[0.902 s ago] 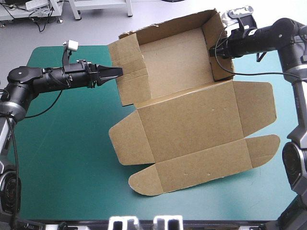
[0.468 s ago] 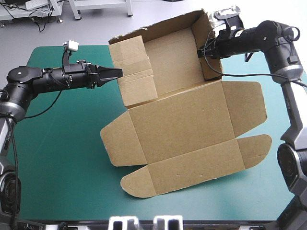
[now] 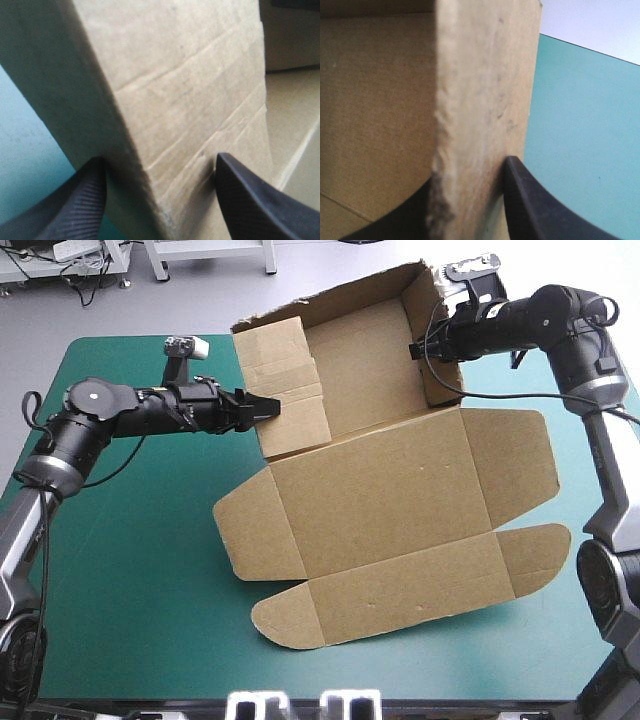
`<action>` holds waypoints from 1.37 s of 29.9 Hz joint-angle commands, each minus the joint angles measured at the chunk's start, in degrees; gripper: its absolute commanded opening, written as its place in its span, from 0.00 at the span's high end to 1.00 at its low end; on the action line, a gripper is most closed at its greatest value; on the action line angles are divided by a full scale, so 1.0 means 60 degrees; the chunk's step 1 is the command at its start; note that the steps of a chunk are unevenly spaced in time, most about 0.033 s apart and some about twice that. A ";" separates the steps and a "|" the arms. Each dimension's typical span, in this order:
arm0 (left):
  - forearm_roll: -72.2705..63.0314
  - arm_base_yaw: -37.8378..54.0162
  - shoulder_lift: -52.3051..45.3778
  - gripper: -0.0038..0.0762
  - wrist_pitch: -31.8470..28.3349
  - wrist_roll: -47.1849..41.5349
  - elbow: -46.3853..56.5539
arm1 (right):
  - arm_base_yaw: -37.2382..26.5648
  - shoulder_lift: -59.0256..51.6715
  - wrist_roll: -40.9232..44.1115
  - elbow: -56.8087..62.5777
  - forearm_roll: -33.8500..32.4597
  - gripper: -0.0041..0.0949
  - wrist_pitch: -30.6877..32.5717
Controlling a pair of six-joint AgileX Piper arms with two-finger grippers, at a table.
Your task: Fold the box
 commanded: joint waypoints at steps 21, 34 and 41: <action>0.4095 -0.1531 -0.0550 0.38 -0.3556 -0.5400 -0.0613 | 0.0042 -0.0484 0.0695 -0.0189 0.0224 0.98 -0.0779; 0.4147 -0.1531 -0.0552 0.74 -0.3782 -0.5555 -0.0697 | 0.1085 -0.0025 0.1028 0.0105 -0.0562 0.98 -0.0591; 0.5046 -0.1531 -0.0535 0.97 -0.3240 -0.5532 -0.0697 | 0.1233 0.0360 0.1107 0.0105 -0.0827 0.98 0.0224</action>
